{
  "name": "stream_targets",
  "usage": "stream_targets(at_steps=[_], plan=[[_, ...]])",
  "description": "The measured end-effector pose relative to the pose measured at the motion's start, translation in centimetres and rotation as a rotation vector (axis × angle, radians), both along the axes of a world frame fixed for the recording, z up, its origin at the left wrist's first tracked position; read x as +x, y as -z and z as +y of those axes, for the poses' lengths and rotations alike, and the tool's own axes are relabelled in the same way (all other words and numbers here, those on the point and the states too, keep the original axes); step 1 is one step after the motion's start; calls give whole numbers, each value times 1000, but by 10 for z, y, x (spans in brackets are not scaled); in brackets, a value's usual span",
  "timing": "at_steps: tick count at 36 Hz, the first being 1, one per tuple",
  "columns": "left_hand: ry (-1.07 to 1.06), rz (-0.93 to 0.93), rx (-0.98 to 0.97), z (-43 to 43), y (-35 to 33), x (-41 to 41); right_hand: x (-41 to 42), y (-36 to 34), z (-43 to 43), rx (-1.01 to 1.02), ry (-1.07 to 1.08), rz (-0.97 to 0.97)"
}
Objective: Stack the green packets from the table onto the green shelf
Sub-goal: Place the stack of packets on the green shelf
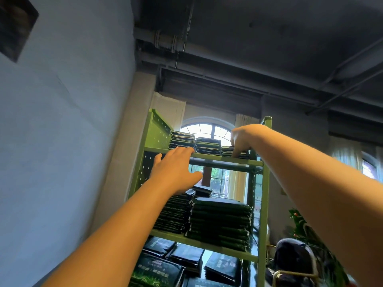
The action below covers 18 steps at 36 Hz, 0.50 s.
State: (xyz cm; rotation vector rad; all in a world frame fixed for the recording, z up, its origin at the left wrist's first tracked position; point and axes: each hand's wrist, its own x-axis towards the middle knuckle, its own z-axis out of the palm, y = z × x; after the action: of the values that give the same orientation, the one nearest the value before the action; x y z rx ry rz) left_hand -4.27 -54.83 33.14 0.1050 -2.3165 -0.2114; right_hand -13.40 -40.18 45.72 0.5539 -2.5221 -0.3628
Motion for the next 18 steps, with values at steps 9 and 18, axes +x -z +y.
stream_targets(at_steps=[9, 18], plan=[[10, -3, -2, 0, 0, 1, -8, 7, -2, -131, -12, 4], [17, 5, 2, -1, 0, 0, -27, 16, -1, -256, -87, 41]])
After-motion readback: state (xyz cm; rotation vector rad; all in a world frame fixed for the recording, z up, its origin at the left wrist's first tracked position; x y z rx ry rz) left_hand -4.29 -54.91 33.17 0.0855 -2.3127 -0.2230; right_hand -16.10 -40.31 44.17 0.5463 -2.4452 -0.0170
